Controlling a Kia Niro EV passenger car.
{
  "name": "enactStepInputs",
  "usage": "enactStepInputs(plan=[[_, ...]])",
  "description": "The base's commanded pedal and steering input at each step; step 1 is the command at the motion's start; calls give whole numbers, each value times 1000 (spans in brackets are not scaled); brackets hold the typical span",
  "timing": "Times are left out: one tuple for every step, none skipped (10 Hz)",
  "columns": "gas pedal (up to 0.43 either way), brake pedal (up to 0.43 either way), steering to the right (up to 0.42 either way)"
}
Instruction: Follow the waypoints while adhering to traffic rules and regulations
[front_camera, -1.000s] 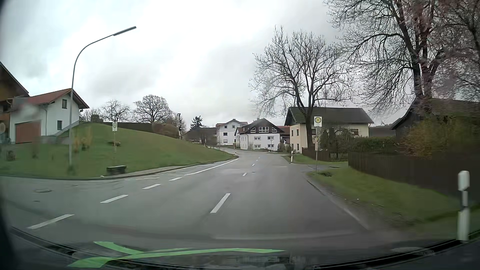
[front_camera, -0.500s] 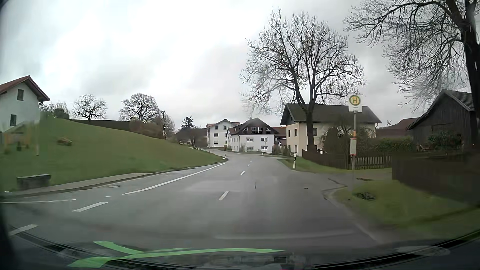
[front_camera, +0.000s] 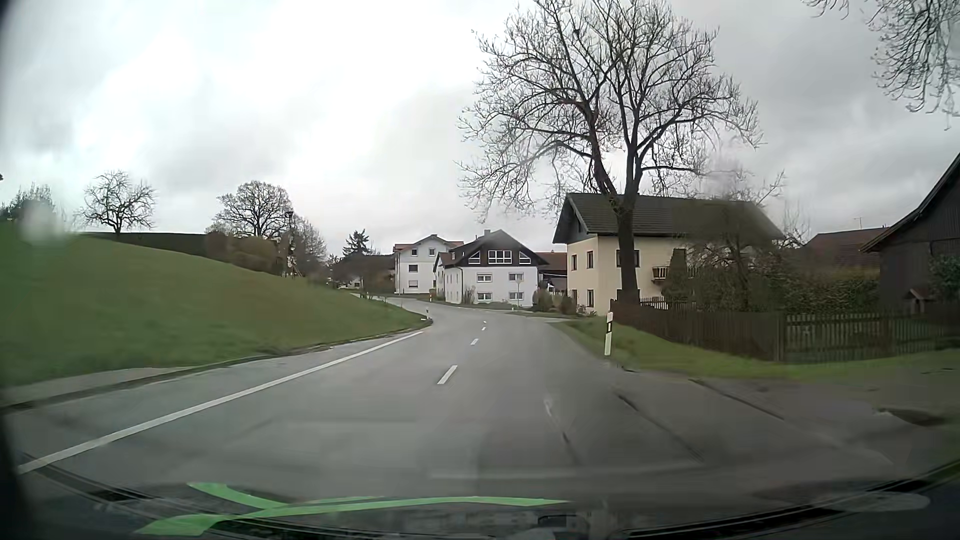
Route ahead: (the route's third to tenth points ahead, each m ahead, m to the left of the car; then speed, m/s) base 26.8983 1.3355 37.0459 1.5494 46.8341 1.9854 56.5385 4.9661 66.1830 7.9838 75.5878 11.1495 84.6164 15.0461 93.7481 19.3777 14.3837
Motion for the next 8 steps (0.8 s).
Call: enactStepInputs(plan=[[0, 0, 10], [0, 0, 9], [0, 0, 8], [0, 0, 6], [0, 0, 3], [0, 0, -2], [0, 0, -2], [8, 0, -2]])
